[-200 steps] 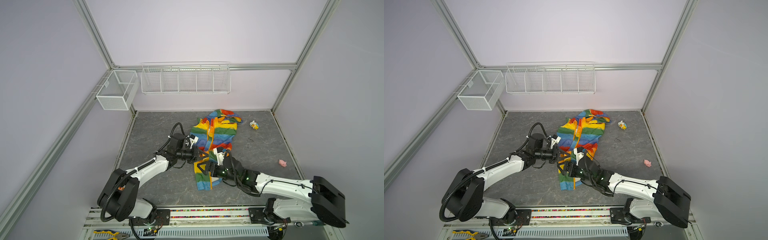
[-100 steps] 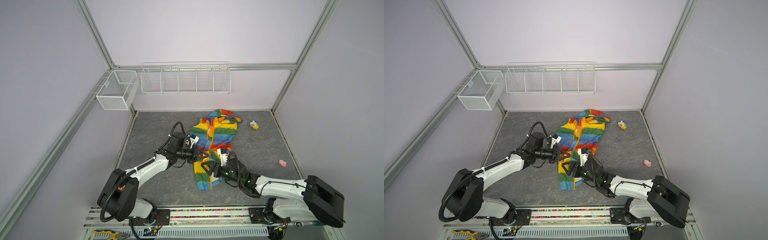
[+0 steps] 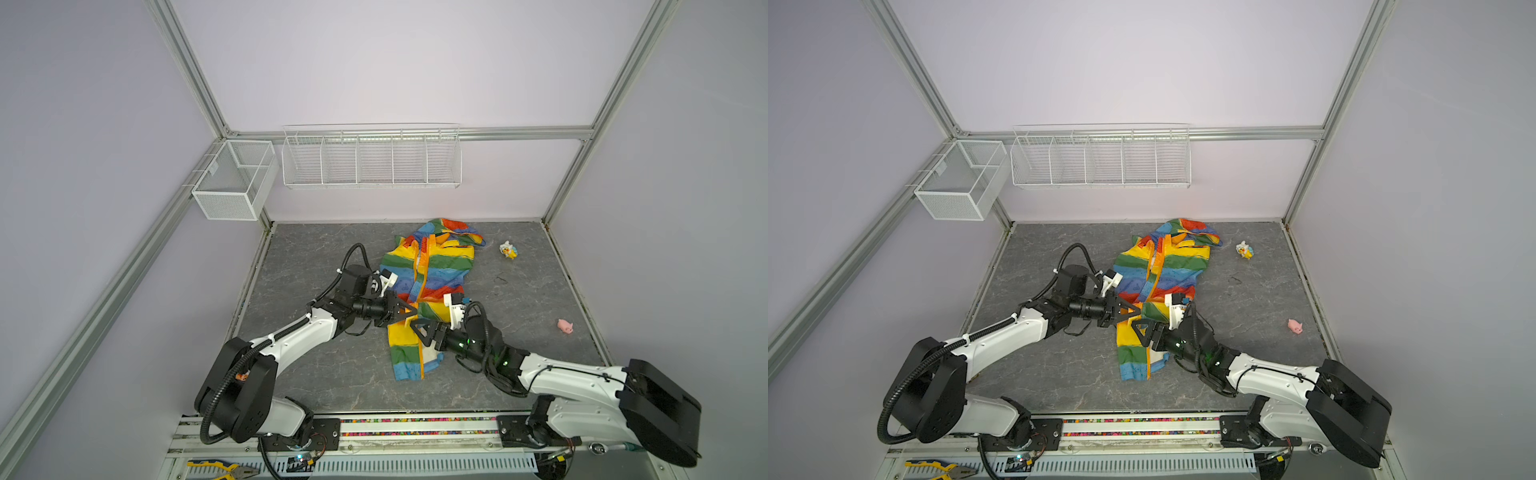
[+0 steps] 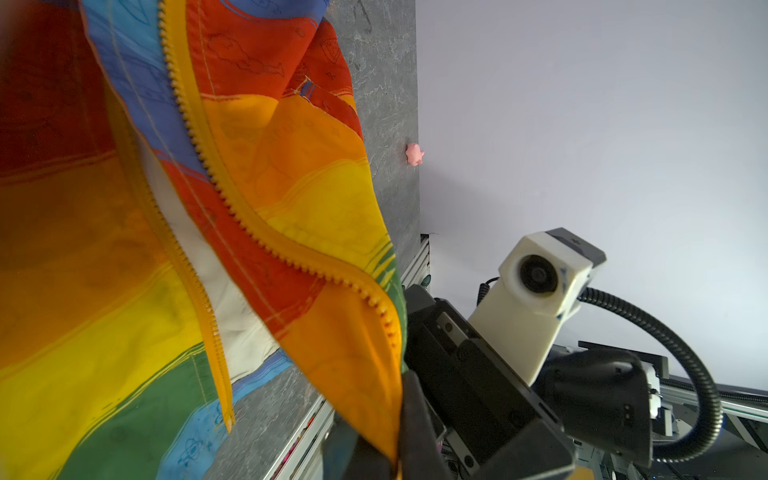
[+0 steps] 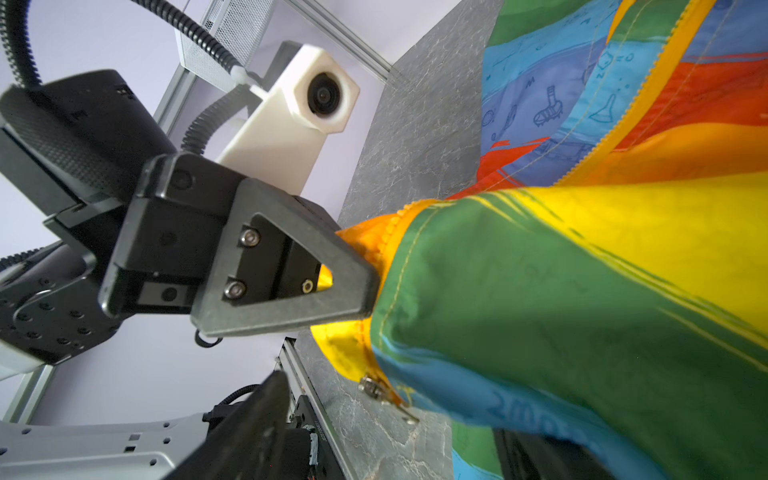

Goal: Zip up the jacket

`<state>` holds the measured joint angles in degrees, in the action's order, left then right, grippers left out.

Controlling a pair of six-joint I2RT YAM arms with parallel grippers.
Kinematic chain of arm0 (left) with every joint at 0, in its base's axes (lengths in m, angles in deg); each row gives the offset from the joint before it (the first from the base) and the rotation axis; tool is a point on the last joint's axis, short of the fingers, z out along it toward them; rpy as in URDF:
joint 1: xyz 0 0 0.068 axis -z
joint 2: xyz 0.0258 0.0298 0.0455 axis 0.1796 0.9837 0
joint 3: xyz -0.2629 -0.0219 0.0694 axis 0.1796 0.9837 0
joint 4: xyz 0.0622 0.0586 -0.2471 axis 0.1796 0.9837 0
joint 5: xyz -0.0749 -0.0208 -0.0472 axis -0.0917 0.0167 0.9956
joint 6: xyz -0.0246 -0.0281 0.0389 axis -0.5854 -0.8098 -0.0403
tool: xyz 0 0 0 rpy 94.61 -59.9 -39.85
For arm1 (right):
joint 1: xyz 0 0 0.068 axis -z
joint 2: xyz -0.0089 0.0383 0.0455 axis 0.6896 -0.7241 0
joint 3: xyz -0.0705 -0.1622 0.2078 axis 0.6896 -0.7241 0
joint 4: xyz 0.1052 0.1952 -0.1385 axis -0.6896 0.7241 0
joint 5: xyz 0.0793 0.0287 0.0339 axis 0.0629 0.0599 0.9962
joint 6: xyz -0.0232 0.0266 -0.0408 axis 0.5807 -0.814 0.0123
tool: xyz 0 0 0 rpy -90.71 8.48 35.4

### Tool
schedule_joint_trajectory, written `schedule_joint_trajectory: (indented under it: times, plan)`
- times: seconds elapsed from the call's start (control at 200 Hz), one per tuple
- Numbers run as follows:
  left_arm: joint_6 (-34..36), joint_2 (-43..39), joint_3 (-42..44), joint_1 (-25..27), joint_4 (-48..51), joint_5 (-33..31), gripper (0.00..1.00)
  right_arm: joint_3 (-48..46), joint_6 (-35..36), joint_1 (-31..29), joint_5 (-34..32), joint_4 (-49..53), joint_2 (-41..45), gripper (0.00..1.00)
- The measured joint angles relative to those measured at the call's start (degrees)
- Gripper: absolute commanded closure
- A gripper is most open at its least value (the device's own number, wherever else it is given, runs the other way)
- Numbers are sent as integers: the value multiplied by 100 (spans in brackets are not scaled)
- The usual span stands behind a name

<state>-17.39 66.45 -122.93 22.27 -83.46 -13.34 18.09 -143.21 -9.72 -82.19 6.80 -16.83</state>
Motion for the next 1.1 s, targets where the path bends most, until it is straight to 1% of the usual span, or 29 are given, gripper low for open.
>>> schedule_joint_trajectory:
  times: [0.09,0.16,0.225,0.305,0.535,0.785,0.925,1.1]
  plan:
    - [26,-13,0,-39,26,0,100,7,26,37,50,4,-9,40]
    - [44,-28,0,-55,55,-2,100,17,11,42,105,-24,-66,45]
    - [46,-44,0,-72,72,-2,100,24,9,52,157,-50,-140,47]
    - [46,-50,0,-74,94,0,100,31,-7,66,216,-70,-225,53]
    - [50,-50,0,-76,114,0,100,46,-28,87,341,-190,-319,61]
    - [70,-50,2,-103,114,-2,100,46,-96,186,407,-319,-326,61]
    - [85,-50,2,-111,114,-2,100,46,-170,243,455,-428,-361,70]
    - [87,-50,2,-111,116,-2,100,50,-223,262,557,-544,-527,75]
